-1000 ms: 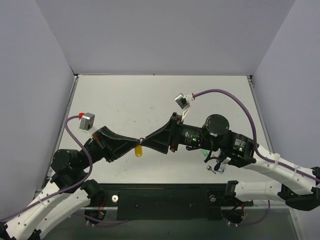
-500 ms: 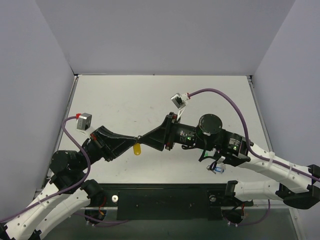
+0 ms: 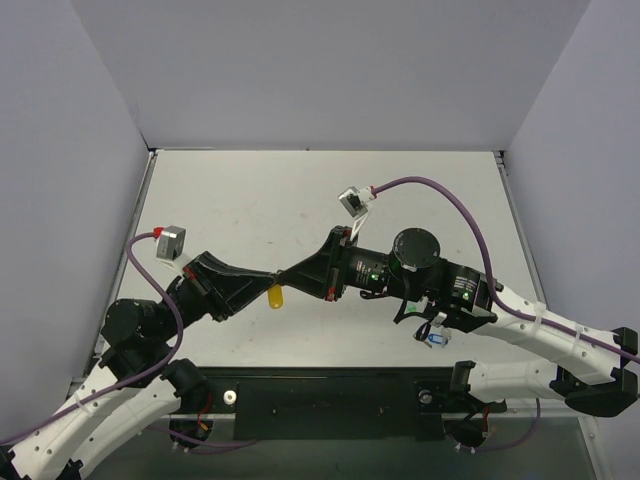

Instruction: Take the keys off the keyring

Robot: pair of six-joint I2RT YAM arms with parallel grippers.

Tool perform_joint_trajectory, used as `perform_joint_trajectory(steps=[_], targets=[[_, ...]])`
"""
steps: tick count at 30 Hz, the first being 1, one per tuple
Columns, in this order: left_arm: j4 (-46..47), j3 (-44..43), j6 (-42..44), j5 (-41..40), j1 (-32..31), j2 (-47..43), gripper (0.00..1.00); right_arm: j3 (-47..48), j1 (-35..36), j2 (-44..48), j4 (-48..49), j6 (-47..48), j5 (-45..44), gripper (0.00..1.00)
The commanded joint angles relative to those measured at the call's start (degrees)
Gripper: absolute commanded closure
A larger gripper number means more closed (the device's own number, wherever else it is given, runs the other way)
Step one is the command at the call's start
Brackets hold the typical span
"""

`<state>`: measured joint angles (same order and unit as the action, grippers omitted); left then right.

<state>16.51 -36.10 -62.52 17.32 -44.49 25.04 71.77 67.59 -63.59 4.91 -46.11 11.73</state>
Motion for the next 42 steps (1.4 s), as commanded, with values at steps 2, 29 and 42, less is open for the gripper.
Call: perform_joint_trajectory(steps=[2, 29, 42], targets=[[-6.0, -4.7, 4.4, 2.0, -0.2, 0.9, 0.96, 0.7, 0.5, 0.0, 1.9, 0.8, -1.7, 1.00], [-9.4, -4.9, 4.6, -2.8, -0.2, -3.4, 0.38, -10.9, 1.1, 5.3, 19.3, -8.2, -3.9, 1.00], [-2.4, -2.8, 1.7, -1.3, -0.2, -1.9, 0.51, -11.8, 1.3, 6.4, 21.7, -9.0, -2.7, 1.00]])
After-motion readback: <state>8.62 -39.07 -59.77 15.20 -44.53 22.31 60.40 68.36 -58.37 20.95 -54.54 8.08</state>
